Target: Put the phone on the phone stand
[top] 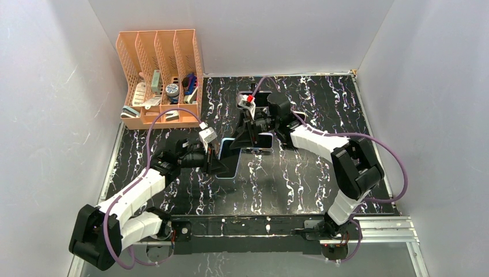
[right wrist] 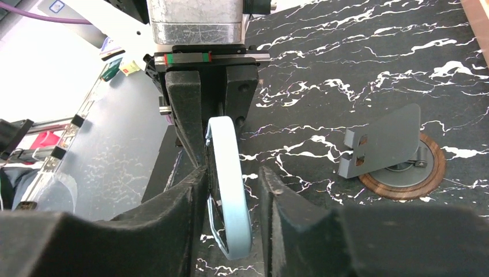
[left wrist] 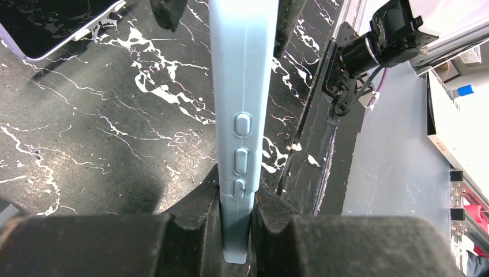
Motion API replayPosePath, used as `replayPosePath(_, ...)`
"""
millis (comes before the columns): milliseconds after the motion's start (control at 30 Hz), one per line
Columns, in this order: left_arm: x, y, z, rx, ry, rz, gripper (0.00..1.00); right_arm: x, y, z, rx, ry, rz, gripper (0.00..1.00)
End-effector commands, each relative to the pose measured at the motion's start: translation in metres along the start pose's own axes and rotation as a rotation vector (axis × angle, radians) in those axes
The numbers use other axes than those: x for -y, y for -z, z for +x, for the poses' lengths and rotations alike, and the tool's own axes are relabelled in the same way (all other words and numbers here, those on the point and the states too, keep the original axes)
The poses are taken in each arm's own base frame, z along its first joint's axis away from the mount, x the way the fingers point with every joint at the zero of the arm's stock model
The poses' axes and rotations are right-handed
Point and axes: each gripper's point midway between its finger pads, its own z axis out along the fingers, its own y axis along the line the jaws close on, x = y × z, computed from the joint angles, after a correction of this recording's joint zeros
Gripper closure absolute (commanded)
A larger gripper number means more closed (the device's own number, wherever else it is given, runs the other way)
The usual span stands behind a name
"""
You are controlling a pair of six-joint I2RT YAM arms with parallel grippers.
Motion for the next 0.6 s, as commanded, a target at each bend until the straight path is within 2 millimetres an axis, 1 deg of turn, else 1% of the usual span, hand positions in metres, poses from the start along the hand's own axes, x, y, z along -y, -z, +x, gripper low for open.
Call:
replayPosePath(0,0.001,0.002,-0.013,0.042,-0.045,0.007,1.00,-0.008,-0.005,-0.015,-0.006,0.048,-0.069,0.63)
replayPosePath(33,0.000,0.002,-0.014,0.045,-0.046,0.000,1.00,-0.009,-0.006,-0.014,-0.011,0.044,-0.081,0.71)
replayPosePath(100,-0.001,0.003,-0.015,0.049,-0.050,-0.008,1.00,-0.008,-0.007,-0.012,-0.020,0.029,-0.095,0.97)
replayPosePath(133,-0.003,0.004,-0.016,0.051,-0.051,-0.016,1.00,-0.008,-0.007,-0.011,-0.023,0.025,-0.103,0.99)
replayPosePath(233,-0.009,0.006,-0.016,0.054,-0.053,-0.059,1.00,-0.009,-0.008,-0.008,-0.035,0.008,-0.134,0.99)
replayPosePath(333,-0.027,0.011,-0.015,0.036,-0.050,-0.173,1.00,-0.009,-0.010,-0.009,-0.045,-0.011,-0.158,0.99)
replayPosePath(367,-0.034,0.014,-0.015,0.027,-0.047,-0.225,0.97,-0.007,-0.011,-0.011,-0.046,-0.015,-0.163,0.99)
replayPosePath(400,-0.041,0.018,-0.016,0.023,-0.050,-0.272,0.91,-0.006,-0.011,-0.014,-0.048,-0.015,-0.170,0.99)
replayPosePath(433,-0.047,0.021,-0.016,0.016,-0.059,-0.311,0.81,-0.005,-0.012,-0.018,-0.049,-0.018,-0.174,0.99)
replayPosePath(467,-0.051,0.024,-0.017,0.015,-0.064,-0.344,0.67,-0.004,-0.013,-0.022,-0.049,-0.012,-0.181,0.99)
replayPosePath(500,-0.055,0.028,-0.019,0.020,-0.066,-0.375,0.55,-0.003,-0.015,-0.028,-0.047,-0.001,-0.186,0.99)
replayPosePath(567,-0.067,0.039,-0.023,0.038,-0.065,-0.464,0.44,-0.001,-0.016,-0.036,-0.047,0.010,-0.195,0.99)
